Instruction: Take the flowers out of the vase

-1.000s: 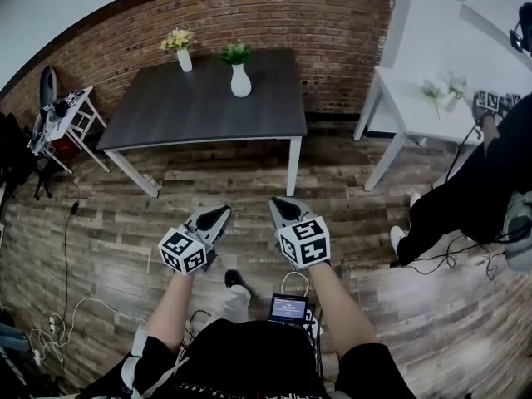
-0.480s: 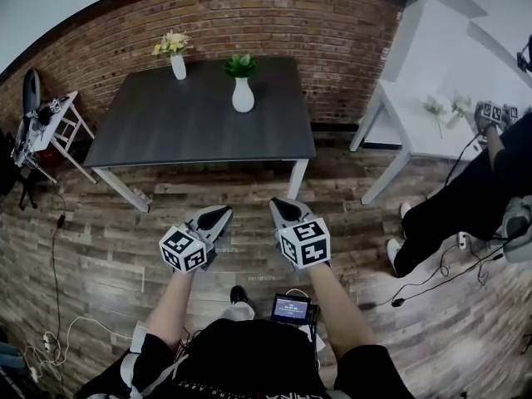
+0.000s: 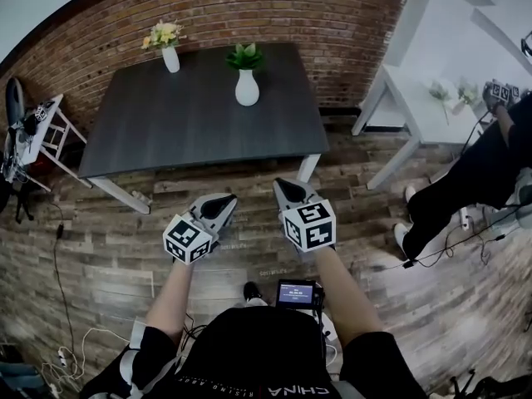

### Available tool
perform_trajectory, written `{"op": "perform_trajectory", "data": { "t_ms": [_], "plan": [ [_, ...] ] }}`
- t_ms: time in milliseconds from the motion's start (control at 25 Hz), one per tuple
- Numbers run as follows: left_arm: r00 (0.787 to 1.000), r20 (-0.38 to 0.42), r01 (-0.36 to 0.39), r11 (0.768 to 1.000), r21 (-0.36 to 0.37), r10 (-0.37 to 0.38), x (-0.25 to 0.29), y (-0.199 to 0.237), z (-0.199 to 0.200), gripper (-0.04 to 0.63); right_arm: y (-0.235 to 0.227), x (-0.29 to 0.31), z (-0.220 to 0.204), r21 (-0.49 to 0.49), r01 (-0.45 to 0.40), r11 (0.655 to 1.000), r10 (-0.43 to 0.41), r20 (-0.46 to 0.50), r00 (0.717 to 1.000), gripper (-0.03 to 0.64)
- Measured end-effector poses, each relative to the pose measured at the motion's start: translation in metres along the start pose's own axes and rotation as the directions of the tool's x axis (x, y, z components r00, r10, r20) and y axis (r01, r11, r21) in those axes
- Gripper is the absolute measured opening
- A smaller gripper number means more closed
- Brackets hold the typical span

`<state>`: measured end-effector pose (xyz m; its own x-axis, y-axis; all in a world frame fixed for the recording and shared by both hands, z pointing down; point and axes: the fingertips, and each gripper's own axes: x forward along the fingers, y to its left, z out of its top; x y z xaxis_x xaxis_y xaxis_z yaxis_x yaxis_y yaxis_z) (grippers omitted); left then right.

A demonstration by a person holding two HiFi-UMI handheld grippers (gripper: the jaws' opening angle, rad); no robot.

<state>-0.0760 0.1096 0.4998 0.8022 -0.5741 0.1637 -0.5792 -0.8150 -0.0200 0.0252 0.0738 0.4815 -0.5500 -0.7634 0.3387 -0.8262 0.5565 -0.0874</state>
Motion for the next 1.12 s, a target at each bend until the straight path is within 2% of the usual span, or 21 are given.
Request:
{"op": "perform_trajectory", "data": {
  "t_ms": [280, 560, 880, 1120],
  "plan": [
    [1.0, 0.014, 0.002, 0.999, -0.048, -0.002, 0.016, 0.032, -0.005, 0.002, -0.015, 0.028, 0.006, -0.001, 0.01, 1.0, -0.01, -0.012, 1.0, 0.005],
    [1.0, 0.002, -0.027, 0.998, -0.053, 0.027, 0.045, 0.074, -0.006, 0.002, -0.043, 0.075, 0.015, 0.004, -0.023, 1.0, 0.023, -0.012, 1.0, 0.005],
    [0.996, -0.003, -0.091, 0.995, -0.038, 0.091, 0.101, 0.145, 0.019, 0.002, -0.102, 0.135, 0.06, -0.002, -0.073, 0.997, 0.073, 0.021, 0.997, 0.005],
    [0.992, -0.011, -0.13, 0.989, -0.07, 0.129, 0.147, 0.18, 0.028, 0.002, -0.155, 0.168, 0.08, 0.004, -0.109, 0.994, 0.109, 0.024, 0.994, 0.005]
  ]
}}
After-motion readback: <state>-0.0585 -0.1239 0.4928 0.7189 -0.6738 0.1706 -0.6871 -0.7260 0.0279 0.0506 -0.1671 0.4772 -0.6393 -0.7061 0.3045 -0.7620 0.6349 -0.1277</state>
